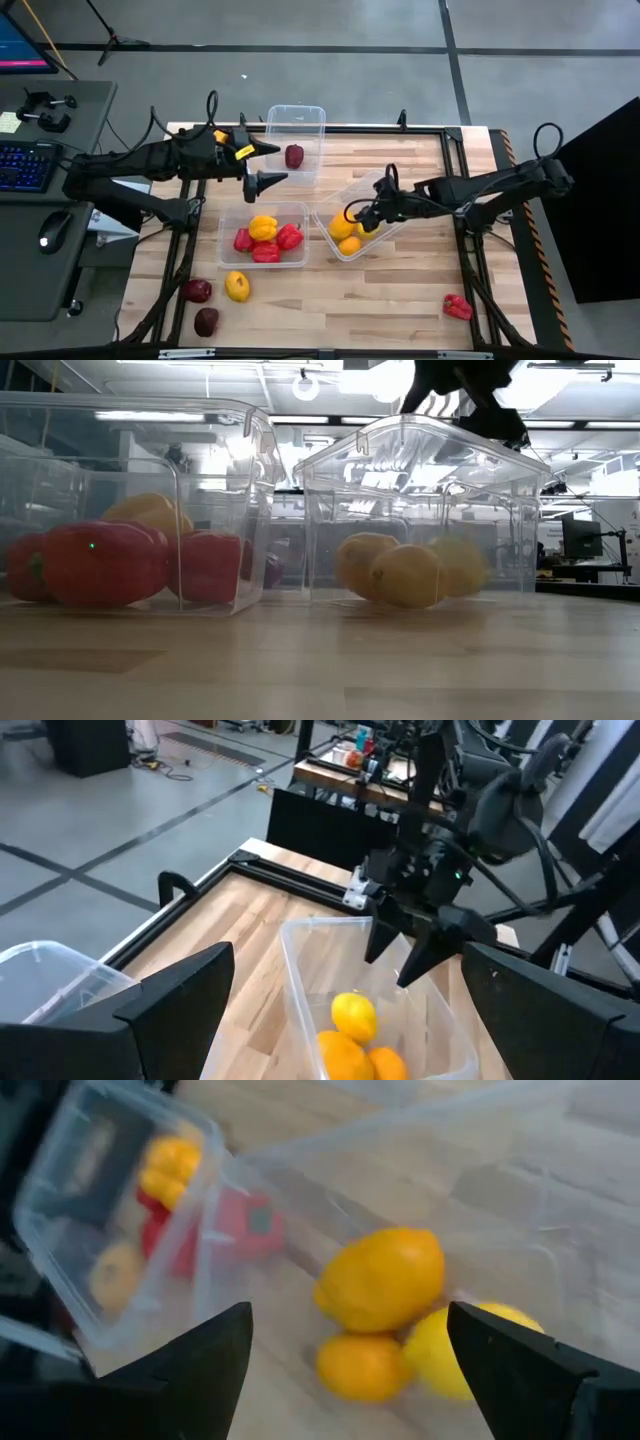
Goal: Sort produce into baskets
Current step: Adjust the middle right transparent bin
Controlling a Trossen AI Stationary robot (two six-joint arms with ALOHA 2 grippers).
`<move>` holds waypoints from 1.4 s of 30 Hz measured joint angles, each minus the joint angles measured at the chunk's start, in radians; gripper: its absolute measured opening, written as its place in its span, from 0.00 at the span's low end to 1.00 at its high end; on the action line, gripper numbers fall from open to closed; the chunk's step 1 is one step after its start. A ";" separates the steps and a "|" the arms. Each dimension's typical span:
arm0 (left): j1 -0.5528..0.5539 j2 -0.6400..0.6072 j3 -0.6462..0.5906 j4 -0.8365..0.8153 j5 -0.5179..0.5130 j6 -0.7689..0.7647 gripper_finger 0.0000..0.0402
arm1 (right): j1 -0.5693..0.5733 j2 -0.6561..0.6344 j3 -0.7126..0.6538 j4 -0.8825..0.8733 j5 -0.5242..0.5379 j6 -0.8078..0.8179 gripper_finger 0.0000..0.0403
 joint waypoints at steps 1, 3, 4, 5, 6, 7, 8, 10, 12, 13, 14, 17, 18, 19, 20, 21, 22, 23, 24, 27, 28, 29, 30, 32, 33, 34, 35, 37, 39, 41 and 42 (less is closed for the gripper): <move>0.000 0.001 0.000 0.000 -0.003 -0.009 0.95 | -0.002 0.000 0.000 -0.018 -0.005 -0.012 0.80; 0.000 0.002 0.000 -0.001 -0.005 -0.035 0.95 | -0.003 0.002 0.000 -0.062 -0.052 -0.010 0.80; 0.000 0.002 0.000 -0.001 -0.006 -0.049 0.95 | -0.003 0.002 0.000 -0.076 -0.071 -0.013 0.80; 0.000 0.001 0.000 0.000 -0.009 -0.065 0.95 | -0.003 0.002 0.000 -0.083 -0.088 -0.027 0.80; 0.000 0.001 0.000 0.001 -0.011 -0.077 0.95 | -0.005 0.001 0.000 -0.089 -0.114 -0.060 0.80; 0.000 0.001 0.000 0.001 -0.012 -0.088 0.95 | -0.009 -0.003 0.000 -0.095 -0.140 -0.094 0.80; 0.000 0.002 0.000 0.001 -0.012 -0.095 0.95 | -0.011 -0.009 0.000 -0.097 -0.158 -0.118 0.80; 0.000 0.002 0.000 0.006 -0.012 -0.109 0.95 | -0.015 -0.028 0.000 -0.093 -0.170 -0.151 0.79; 0.000 0.002 0.000 0.022 -0.018 -0.122 0.95 | -0.017 -0.046 0.000 -0.103 -0.167 -0.178 0.75; 0.000 0.004 0.000 0.031 -0.021 -0.125 0.95 | -0.017 -0.054 0.000 -0.118 -0.161 -0.180 0.71; 0.000 0.006 0.000 0.038 -0.023 -0.132 0.95 | -0.017 -0.065 0.000 -0.140 -0.153 -0.179 0.67; 0.000 0.012 0.000 0.048 -0.036 -0.147 0.95 | -0.017 -0.101 0.000 -0.247 -0.146 -0.160 0.46; 0.000 0.014 0.000 0.053 -0.039 -0.148 0.95 | -0.017 -0.112 0.000 -0.288 -0.137 -0.148 0.36; 0.000 0.016 0.001 0.054 -0.039 -0.148 0.95 | -0.016 -0.121 0.000 -0.321 -0.123 -0.140 0.25; 0.000 0.017 0.001 0.052 -0.040 -0.150 0.95 | -0.014 -0.132 0.000 -0.342 -0.116 -0.138 0.14; 0.000 0.021 0.001 0.053 -0.040 -0.155 0.95 | -0.013 -0.142 0.000 -0.350 -0.114 -0.150 0.07; 0.000 0.027 0.000 0.053 -0.040 -0.161 0.95 | -0.013 -0.150 0.000 -0.355 -0.114 -0.153 0.05; 0.000 0.031 0.001 0.053 -0.041 -0.166 0.95 | -0.013 -0.152 0.000 -0.363 -0.117 -0.153 0.05; 0.000 0.036 0.000 0.052 -0.041 -0.167 0.95 | -0.014 -0.151 0.000 -0.371 -0.121 -0.151 0.05; 0.000 0.052 0.001 0.054 -0.043 -0.167 0.95 | -0.018 -0.134 0.000 -0.386 -0.120 -0.163 0.02; 0.000 0.056 0.001 0.053 -0.043 -0.167 0.95 | -0.020 -0.126 0.000 -0.389 -0.119 -0.171 0.01; 0.000 0.062 0.001 0.051 -0.043 -0.167 0.95 | -0.022 -0.113 0.000 -0.391 -0.120 -0.172 0.01; 0.000 0.070 0.001 0.053 -0.043 -0.167 0.95 | -0.025 -0.099 0.000 -0.398 -0.123 -0.172 0.01; 0.000 0.076 0.001 0.051 -0.043 -0.172 0.95 | -0.030 -0.077 0.000 -0.429 -0.126 -0.172 0.00; 0.000 0.078 0.001 0.054 -0.043 -0.175 0.95 | -0.030 -0.070 0.000 -0.442 -0.125 -0.172 0.00; 0.000 0.080 0.001 0.058 -0.043 -0.174 0.95 | -0.032 -0.064 0.000 -0.449 -0.122 -0.172 0.00; 0.000 0.080 0.001 0.062 -0.043 -0.168 0.95 | -0.034 -0.057 0.000 -0.455 -0.121 -0.172 0.00; 0.000 0.081 0.000 0.080 -0.043 -0.156 0.95 | -0.036 -0.047 0.000 -0.475 -0.121 -0.170 0.00; 0.000 0.080 0.001 0.094 -0.041 -0.143 0.95 | -0.036 -0.040 0.000 -0.495 -0.124 -0.167 0.00; 0.000 0.080 0.001 0.105 -0.037 -0.132 0.95 | -0.035 -0.032 0.000 -0.521 -0.137 -0.162 0.00; 0.000 0.080 0.001 0.105 -0.037 -0.127 0.95 | -0.034 -0.029 0.000 -0.528 -0.147 -0.154 0.00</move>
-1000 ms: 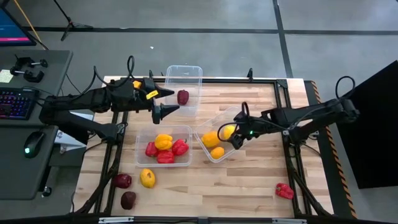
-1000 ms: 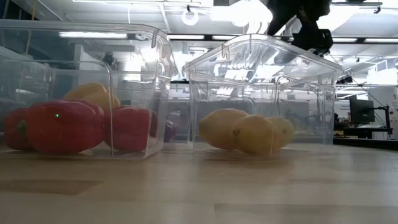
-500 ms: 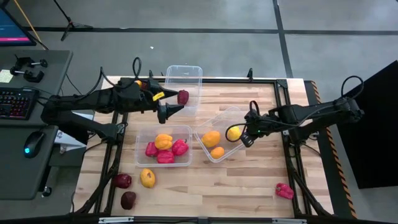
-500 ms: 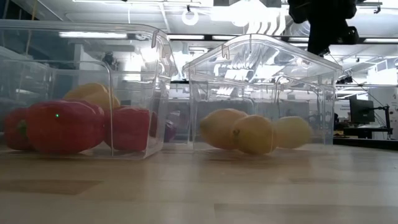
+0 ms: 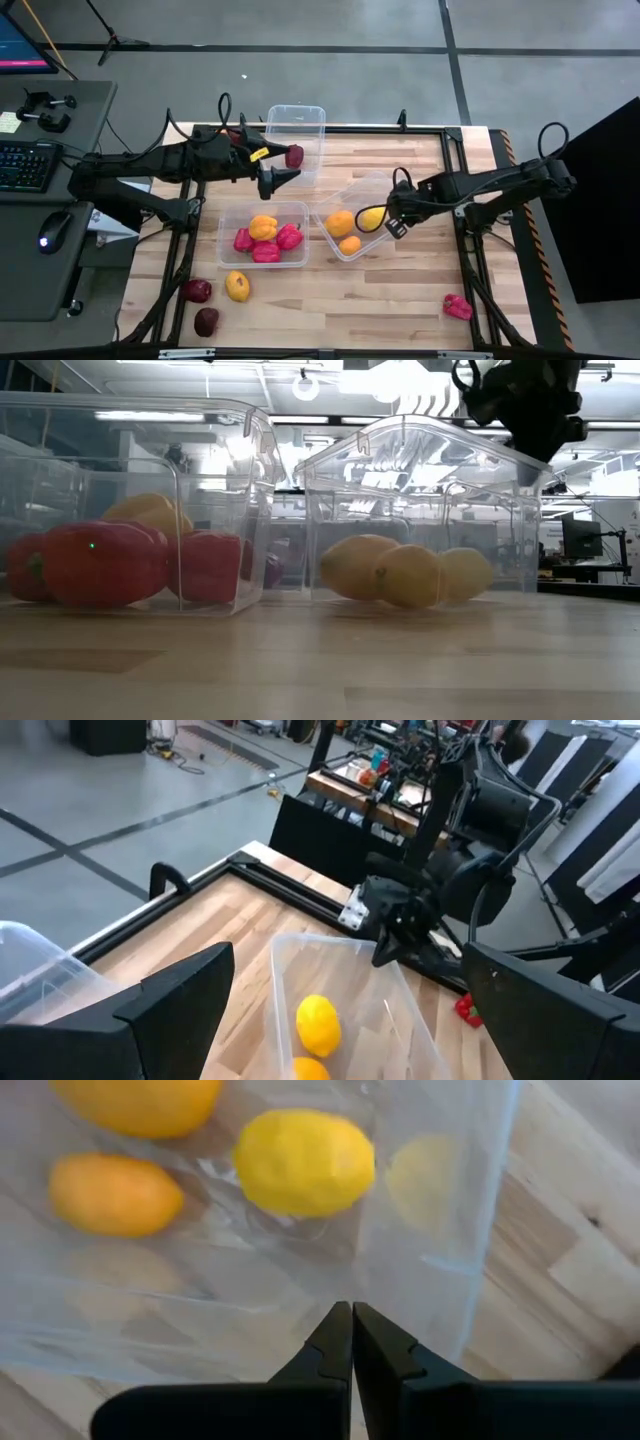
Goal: Sort produce into baskets
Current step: Adjust the middle right transparent bin
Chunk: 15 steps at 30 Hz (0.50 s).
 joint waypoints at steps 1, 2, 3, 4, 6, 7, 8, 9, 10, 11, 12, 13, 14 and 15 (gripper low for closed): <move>0.000 0.000 0.000 -0.001 0.001 0.005 0.95 | 0.003 0.000 0.000 -0.002 -0.011 0.004 0.00; -0.001 -0.001 0.000 -0.004 0.007 0.006 0.95 | 0.009 0.000 0.000 -0.001 -0.019 0.009 0.00; -0.001 -0.004 0.000 -0.009 0.026 0.007 0.95 | 0.017 0.000 0.000 0.005 -0.026 0.018 0.00; -0.001 -0.007 0.000 -0.014 0.052 0.015 0.95 | 0.027 0.000 0.000 0.014 -0.034 0.031 0.00; -0.001 -0.015 0.000 -0.017 0.094 0.039 0.95 | 0.051 0.000 0.000 0.031 -0.046 0.055 0.00; -0.001 -0.021 0.000 -0.029 0.109 0.044 0.95 | 0.063 0.000 0.000 0.040 -0.059 0.070 0.00; -0.002 -0.025 0.000 -0.044 0.114 0.049 0.95 | 0.078 0.000 0.000 0.050 -0.069 0.087 0.00; -0.002 -0.032 0.000 -0.060 0.116 0.050 0.95 | 0.094 0.000 0.000 0.063 -0.081 0.102 0.00; -0.002 -0.039 0.000 -0.080 0.116 0.051 0.95 | 0.111 0.000 0.000 0.073 -0.088 0.119 0.00; -0.002 -0.048 0.000 -0.103 0.115 0.051 0.95 | 0.127 0.000 0.000 0.081 -0.090 0.141 0.00; -0.002 -0.057 0.000 -0.125 0.115 0.051 0.95 | 0.144 0.000 0.000 0.088 -0.091 0.163 0.00; -0.002 -0.066 0.000 -0.144 0.115 0.051 0.95 | 0.158 0.000 0.000 0.096 -0.095 0.175 0.00; -0.002 -0.075 0.000 -0.167 0.112 0.051 0.95 | 0.172 0.000 0.000 0.102 -0.095 0.193 0.00; -0.002 -0.084 0.000 -0.192 0.110 0.051 0.95 | 0.183 0.000 0.000 0.107 -0.092 0.212 0.00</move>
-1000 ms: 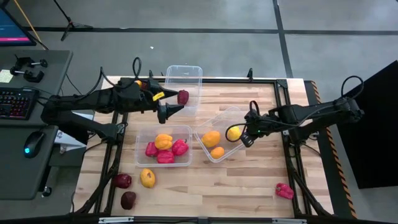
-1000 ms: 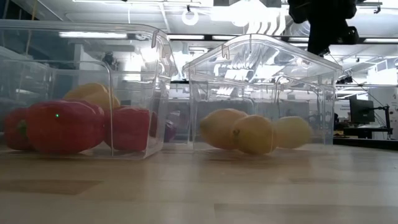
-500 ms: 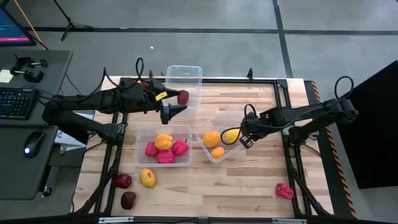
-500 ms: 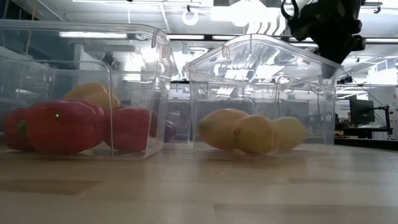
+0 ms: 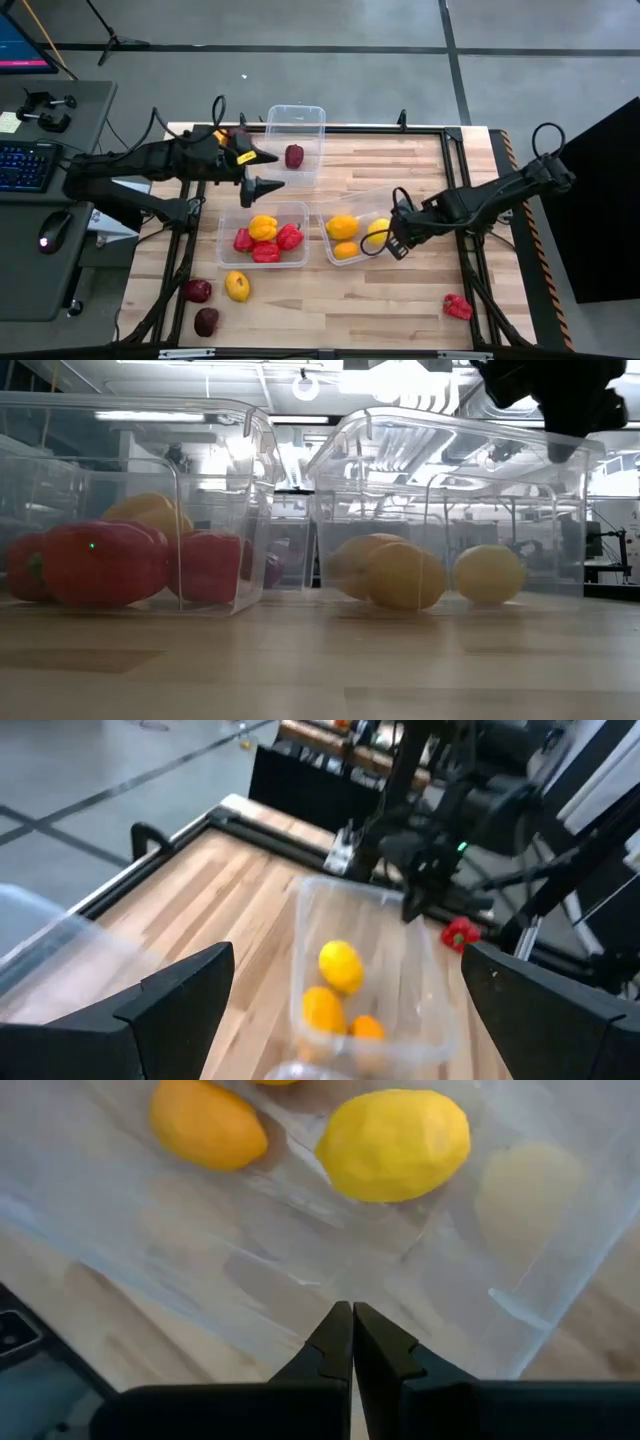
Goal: Sort produce into baskets
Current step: Adjust the middle right transparent bin, then put the bottom left red apple into the top center transparent bin
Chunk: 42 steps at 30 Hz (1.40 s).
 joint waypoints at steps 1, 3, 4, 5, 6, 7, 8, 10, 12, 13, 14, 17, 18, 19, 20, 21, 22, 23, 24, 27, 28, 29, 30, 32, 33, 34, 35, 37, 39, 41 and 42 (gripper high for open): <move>0.000 -0.009 0.000 -0.021 -0.002 0.000 0.95 | 0.009 0.000 0.000 0.003 0.005 0.015 0.00; 0.000 -0.028 0.000 -0.072 -0.002 0.000 0.95 | 0.020 0.000 0.000 0.019 0.009 0.035 0.00; 0.000 -0.039 0.000 -0.100 -0.002 -0.002 0.95 | 0.022 0.000 0.000 0.039 0.009 0.038 0.00; 0.000 -0.051 0.000 -0.126 -0.002 -0.011 0.95 | 0.024 0.000 0.000 0.065 0.009 0.041 0.00; 0.001 -0.061 0.000 -0.154 -0.002 -0.019 0.95 | 0.027 0.000 0.000 0.090 0.009 0.044 0.00; 0.001 -0.071 0.000 -0.182 -0.002 -0.032 0.95 | 0.028 0.000 0.000 0.110 0.009 0.045 0.00; 0.001 -0.081 0.000 -0.209 -0.002 -0.044 0.95 | 0.028 0.000 0.000 0.125 0.009 0.045 0.00; 0.000 -0.101 0.000 -0.257 0.013 -0.068 0.95 | 0.028 0.000 0.004 0.133 0.015 0.045 0.00; -0.007 -0.119 0.000 -0.299 0.046 -0.100 0.95 | 0.028 0.000 0.024 0.119 0.057 0.040 0.00; -0.016 -0.125 0.000 -0.324 0.063 -0.130 0.95 | 0.028 -0.001 0.037 0.117 0.085 0.034 0.00; -0.027 -0.127 0.000 -0.358 0.086 -0.165 0.95 | 0.027 -0.001 0.050 0.115 0.116 0.027 0.00; -0.087 -0.106 0.000 -0.488 0.201 -0.281 0.95 | 0.012 -0.002 0.081 0.110 0.220 -0.006 0.00; -0.121 -0.091 0.000 -0.523 0.246 -0.321 0.94 | 0.006 -0.002 0.091 0.112 0.252 -0.013 0.00; -0.163 -0.073 0.000 -0.549 0.286 -0.359 0.94 | -0.002 -0.002 0.098 0.111 0.278 -0.022 0.00; -0.214 -0.053 0.000 -0.562 0.317 -0.397 0.94 | -0.011 -0.002 0.104 0.111 0.295 -0.028 0.00; -0.272 -0.030 0.000 -0.563 0.334 -0.432 0.94 | -0.020 -0.002 0.107 0.111 0.305 -0.035 0.00; -0.339 -0.004 0.000 -0.562 0.343 -0.463 0.94 | -0.030 -0.002 0.110 0.111 0.309 -0.046 0.00; -0.410 0.025 0.000 -0.564 0.350 -0.489 0.94 | -0.038 -0.002 0.110 0.111 0.310 -0.052 0.00; -0.485 0.061 0.000 -0.571 0.364 -0.505 0.94 | -0.046 -0.002 0.110 0.109 0.310 -0.054 0.00; -0.689 0.183 0.000 -0.615 0.409 -0.538 0.94 | -0.062 -0.002 0.110 0.100 0.310 -0.059 0.00; -0.747 0.222 0.000 -0.632 0.413 -0.561 0.94 | -0.066 -0.002 0.111 0.098 0.310 -0.069 0.00; -0.799 0.260 0.000 -0.641 0.411 -0.593 0.94 | -0.069 -0.002 0.111 0.096 0.310 -0.078 0.00; -0.846 0.298 0.000 -0.637 0.406 -0.636 0.94 | -0.073 -0.002 0.111 0.092 0.309 -0.086 0.00; -0.923 0.377 0.000 -0.580 0.386 -0.730 0.94 | -0.080 -0.002 0.111 0.084 0.308 -0.101 0.00; -0.958 0.412 -0.001 -0.532 0.372 -0.769 0.94 | -0.082 -0.002 0.111 0.080 0.304 -0.103 0.00; -0.993 0.448 -0.001 -0.476 0.356 -0.802 0.94 | -0.083 -0.002 0.111 0.076 0.300 -0.106 0.00; -1.023 0.480 -0.001 -0.421 0.342 -0.826 0.94 | -0.085 -0.002 0.111 0.072 0.297 -0.106 0.00; -1.069 0.549 -0.001 -0.371 0.326 -0.856 0.94 | -0.085 -0.002 0.111 0.058 0.293 -0.126 0.00; -1.099 0.606 -0.001 -0.382 0.313 -0.876 0.94 | -0.085 -0.002 0.111 0.051 0.293 -0.148 0.00; -1.115 0.645 -0.001 -0.402 0.281 -0.881 0.94 | -0.088 -0.002 0.111 0.041 0.293 -0.162 0.00; -1.121 0.662 -0.001 -0.412 0.259 -0.877 0.94 | -0.090 -0.002 0.111 0.039 0.293 -0.169 0.00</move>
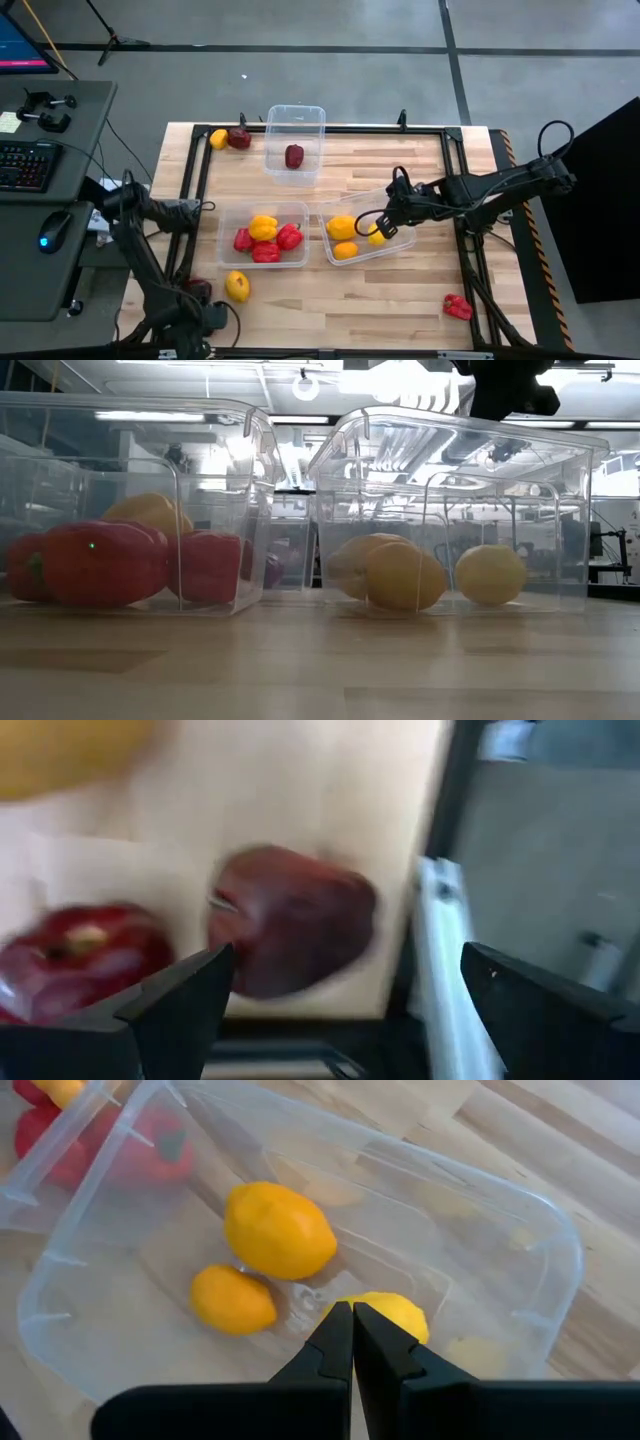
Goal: Sort produce into baskets
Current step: Put the bottom left red apple into the top center transparent bin
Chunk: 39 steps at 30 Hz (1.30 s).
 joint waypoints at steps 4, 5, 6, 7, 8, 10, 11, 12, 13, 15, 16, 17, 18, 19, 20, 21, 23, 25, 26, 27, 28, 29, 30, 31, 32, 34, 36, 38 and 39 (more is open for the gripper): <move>-0.013 0.053 0.000 -0.025 -0.070 0.031 0.94 | -0.005 0.000 0.000 -0.004 -0.001 -0.017 0.00; -0.013 0.067 0.000 -0.025 -0.072 0.040 0.94 | -0.005 0.000 0.000 -0.004 -0.001 -0.017 0.00; -0.013 0.082 0.000 -0.023 -0.066 0.046 0.94 | -0.005 0.000 0.000 -0.004 -0.001 -0.016 0.00; -0.015 0.097 0.000 -0.021 -0.055 0.053 0.94 | -0.005 0.000 0.000 -0.004 -0.002 -0.016 0.00; -0.019 0.110 0.000 -0.019 -0.043 0.058 0.94 | -0.005 0.000 0.000 -0.004 -0.002 -0.016 0.00; -0.025 0.134 0.000 -0.006 -0.026 0.079 0.94 | 0.001 0.000 0.000 -0.005 -0.002 -0.016 0.00; -0.029 0.146 0.002 -0.001 -0.025 0.085 0.94 | 0.003 0.000 0.000 -0.009 -0.002 -0.016 0.00; -0.031 0.155 0.003 0.001 -0.026 0.090 0.94 | 0.005 0.000 0.000 -0.014 -0.002 -0.016 0.00; -0.032 0.165 0.004 0.001 -0.026 0.090 0.94 | 0.005 0.000 0.000 -0.019 -0.002 -0.016 0.00; -0.031 0.180 0.005 0.001 -0.020 0.079 0.94 | 0.006 0.000 0.000 -0.026 -0.003 -0.015 0.00; -0.031 0.183 0.004 0.002 -0.018 0.068 0.93 | 0.006 0.000 0.000 -0.026 -0.003 -0.013 0.00; -0.028 0.183 0.003 0.002 -0.016 0.052 0.93 | 0.006 0.000 0.000 -0.026 -0.002 -0.014 0.00; -0.023 0.179 0.002 0.003 -0.011 0.035 0.91 | 0.006 0.000 0.000 -0.026 -0.002 -0.016 0.00; -0.020 0.176 0.001 0.004 -0.003 0.022 0.89 | 0.006 0.000 0.000 -0.026 -0.002 -0.015 0.00; -0.016 0.171 0.000 0.005 0.001 0.014 0.86 | 0.006 0.000 0.000 -0.026 -0.002 -0.016 0.00; -0.014 0.163 -0.001 0.008 0.000 0.007 0.83 | 0.006 0.000 0.000 -0.026 -0.002 -0.016 0.00; -0.007 0.143 -0.001 0.010 0.002 0.004 0.76 | 0.006 0.000 0.000 -0.027 -0.002 -0.016 0.00; 0.001 0.110 -0.001 0.004 0.004 0.003 0.75 | 0.006 0.000 0.000 -0.029 -0.002 -0.016 0.00; 0.005 0.083 -0.001 0.005 0.005 0.006 0.75 | 0.006 0.000 0.000 -0.029 -0.002 -0.016 0.00; 0.009 0.047 -0.001 0.008 0.004 0.021 0.75 | 0.006 0.000 0.000 -0.029 -0.002 -0.017 0.00; 0.012 -0.001 -0.001 0.011 0.001 0.039 0.75 | 0.006 0.000 0.000 -0.029 -0.002 -0.021 0.00; 0.020 -0.054 0.000 0.013 -0.005 0.057 0.75 | 0.006 0.000 0.000 -0.029 -0.002 -0.026 0.00; 0.030 -0.108 0.006 0.004 -0.017 0.077 0.75 | 0.006 0.000 0.000 -0.029 -0.002 -0.035 0.00; 0.045 -0.164 0.015 -0.013 -0.034 0.087 0.75 | 0.006 0.000 0.000 -0.029 -0.002 -0.041 0.00; 0.063 -0.220 0.029 -0.046 -0.065 0.096 0.75 | 0.006 0.000 0.000 -0.029 -0.002 -0.043 0.00; 0.120 -0.322 0.065 -0.140 -0.171 0.098 0.75 | 0.006 0.000 0.000 -0.029 -0.002 -0.045 0.00; 0.199 -0.406 0.110 -0.238 -0.326 0.107 0.75 | 0.006 0.000 0.000 -0.029 -0.002 -0.049 0.00; 0.300 -0.478 0.155 -0.278 -0.505 0.166 0.75 | 0.006 0.000 0.000 -0.025 -0.002 -0.068 0.00; 0.359 -0.509 0.171 -0.269 -0.603 0.218 0.75 | 0.006 0.000 0.000 -0.019 0.000 -0.079 0.00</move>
